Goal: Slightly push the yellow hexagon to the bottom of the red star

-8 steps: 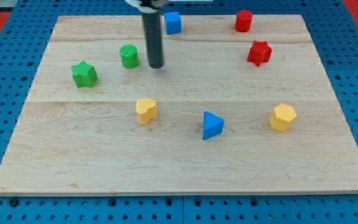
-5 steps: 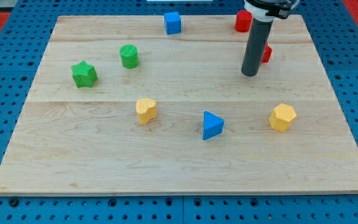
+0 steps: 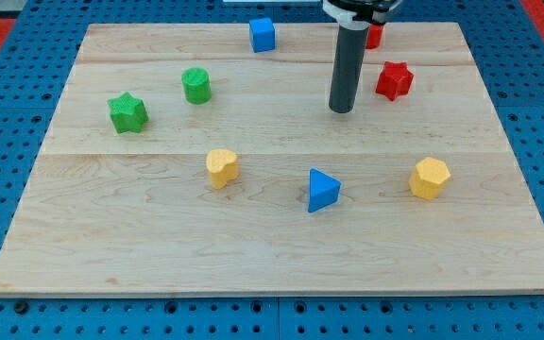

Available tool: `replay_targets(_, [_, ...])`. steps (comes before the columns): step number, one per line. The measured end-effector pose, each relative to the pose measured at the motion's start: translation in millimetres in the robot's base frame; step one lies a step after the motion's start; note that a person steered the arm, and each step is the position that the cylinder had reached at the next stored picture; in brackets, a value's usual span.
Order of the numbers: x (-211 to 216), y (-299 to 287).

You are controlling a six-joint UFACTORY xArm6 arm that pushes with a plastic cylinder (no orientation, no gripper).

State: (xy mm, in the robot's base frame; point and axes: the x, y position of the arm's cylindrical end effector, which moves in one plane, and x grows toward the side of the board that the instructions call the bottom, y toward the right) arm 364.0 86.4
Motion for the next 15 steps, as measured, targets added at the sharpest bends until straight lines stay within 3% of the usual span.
replay_targets(2, [0,-4])
replay_targets(4, [0,-50])
replay_targets(6, [0,-37])
replay_targets(8, [12,76])
replay_targets(10, [85,144])
replay_targets(11, [125,142])
replay_targets(12, [137,137])
replay_targets(13, [136,96])
replay_targets(15, [111,93])
